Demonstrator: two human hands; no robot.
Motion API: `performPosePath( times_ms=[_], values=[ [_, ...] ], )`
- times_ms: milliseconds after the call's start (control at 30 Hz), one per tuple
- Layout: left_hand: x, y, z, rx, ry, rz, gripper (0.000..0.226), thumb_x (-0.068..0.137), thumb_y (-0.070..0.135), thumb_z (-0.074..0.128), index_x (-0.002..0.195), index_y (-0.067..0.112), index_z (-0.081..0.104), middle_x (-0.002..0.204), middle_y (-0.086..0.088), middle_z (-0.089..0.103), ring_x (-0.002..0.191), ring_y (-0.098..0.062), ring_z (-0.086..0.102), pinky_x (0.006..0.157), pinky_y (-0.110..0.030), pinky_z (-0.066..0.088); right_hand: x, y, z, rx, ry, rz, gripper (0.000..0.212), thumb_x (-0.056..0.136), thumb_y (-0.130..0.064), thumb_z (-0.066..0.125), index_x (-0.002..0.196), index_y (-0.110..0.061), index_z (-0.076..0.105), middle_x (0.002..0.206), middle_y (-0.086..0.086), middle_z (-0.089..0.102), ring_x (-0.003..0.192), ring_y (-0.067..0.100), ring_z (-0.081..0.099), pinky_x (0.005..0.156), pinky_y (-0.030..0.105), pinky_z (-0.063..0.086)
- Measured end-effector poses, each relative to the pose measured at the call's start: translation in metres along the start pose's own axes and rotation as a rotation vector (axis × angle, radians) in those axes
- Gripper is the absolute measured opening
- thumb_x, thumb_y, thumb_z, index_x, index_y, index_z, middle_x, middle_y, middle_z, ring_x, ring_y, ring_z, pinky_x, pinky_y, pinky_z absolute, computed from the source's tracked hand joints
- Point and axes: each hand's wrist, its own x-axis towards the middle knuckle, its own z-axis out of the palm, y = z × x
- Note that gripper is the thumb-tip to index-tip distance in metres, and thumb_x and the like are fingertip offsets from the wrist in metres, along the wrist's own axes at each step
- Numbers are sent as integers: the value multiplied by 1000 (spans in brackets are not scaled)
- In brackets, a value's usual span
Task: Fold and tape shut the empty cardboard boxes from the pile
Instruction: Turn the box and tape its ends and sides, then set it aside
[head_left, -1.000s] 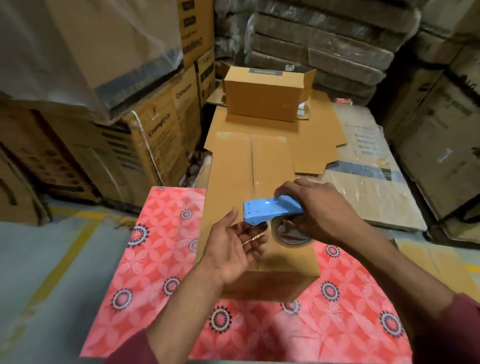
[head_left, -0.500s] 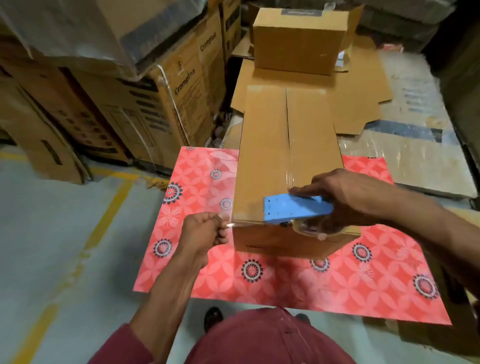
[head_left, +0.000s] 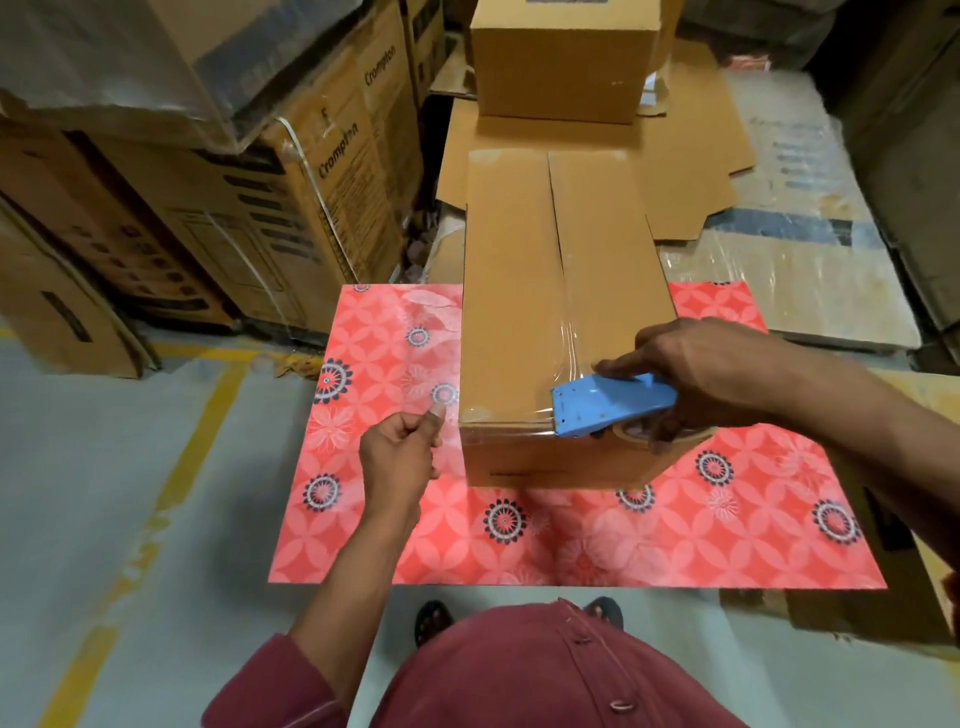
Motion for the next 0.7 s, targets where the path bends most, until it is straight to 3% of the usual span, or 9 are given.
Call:
performPosePath(
  times_ms=[100,200,467,633,700],
  values=[
    [-1,-6,1,-20,79,88,36,95,28,78,66,12,63,57,3,60,52,-18,47,52,-30,41,-1,-4,-1,8,-11,26,80,77,-63,78,149,-48,48,90,-16,45,96,19,62,74,39,51],
    [7,-14,4,-14,49,39,38,95,30,77,65,13,62,58,0,60,55,-20,47,57,-34,40,0,-8,-2,-12,-21,53,82,78,-62,79,151,-47,46,83,-18,39,89,16,56,73,38,51],
    [19,-26,10,-77,-158,-260,33,93,38,77,79,13,63,66,2,56,46,-10,34,44,-23,27,9,-24,-12,-56,-120,101,84,77,-56,81,151,-50,43,93,-16,40,103,20,61,71,35,42],
    [13,-28,11,-74,-169,-279,39,89,52,77,81,15,66,73,5,66,49,-9,40,41,-21,30,15,-30,-14,-84,-166,100,80,75,-55,84,147,-49,48,81,-20,35,89,14,47,70,35,42],
    [13,-28,11,-53,-157,-271,46,86,60,76,89,15,69,83,3,72,55,-12,48,44,-23,38,18,-33,-14,-109,-186,88,83,72,-58,85,146,-48,49,83,-19,38,88,14,47,69,33,40]
  ],
)
